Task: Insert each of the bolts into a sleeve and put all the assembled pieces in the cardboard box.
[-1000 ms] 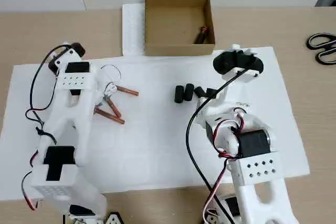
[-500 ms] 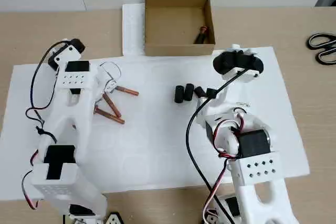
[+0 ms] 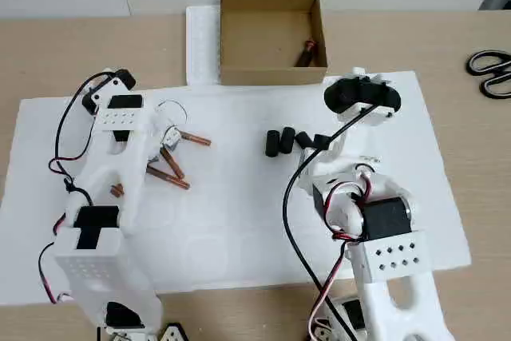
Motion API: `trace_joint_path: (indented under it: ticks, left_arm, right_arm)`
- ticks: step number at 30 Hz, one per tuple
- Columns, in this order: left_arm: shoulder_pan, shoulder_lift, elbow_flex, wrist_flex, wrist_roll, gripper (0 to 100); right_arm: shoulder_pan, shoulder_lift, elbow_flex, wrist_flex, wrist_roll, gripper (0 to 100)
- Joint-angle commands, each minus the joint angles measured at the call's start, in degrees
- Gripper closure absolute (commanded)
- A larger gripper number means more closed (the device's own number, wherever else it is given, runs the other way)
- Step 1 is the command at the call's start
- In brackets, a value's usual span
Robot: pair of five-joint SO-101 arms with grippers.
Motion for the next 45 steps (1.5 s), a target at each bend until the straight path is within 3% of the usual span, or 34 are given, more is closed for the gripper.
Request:
trace_joint_path:
  ticks: [1,14,19,26,41,45]
  left_arm:
    - [-0.3,-0.2,-2.2,-2.2,-0.5,88]
    - [-0.3,0.0,-2.1,-5.9,-0.5,88]
    - [-0.3,2.7,-2.9,-6.1,-0.5,100]
    - [-0.2,4.0,-3.3,-5.2,-0.5,99]
    - [0.2,4.0,-28.0,17.2,-0.7,100]
    - [0.3,4.0,-36.4,23.2,-4.3,100]
  right_arm:
    - [0.4,-1.0,-0.5,-1.3,0.6,99.5]
    - [0.4,-1.0,-0.5,-2.1,0.6,99.5]
    - [0.4,-1.0,-0.5,-2.1,0.6,99.5]
    - [0.4,-1.0,-0.5,-2.1,0.6,99.5]
    - [0.4,-1.1,-0.5,-3.2,0.6,99.5]
    - [0.4,-1.5,-0.5,-3.2,0.6,99.5]
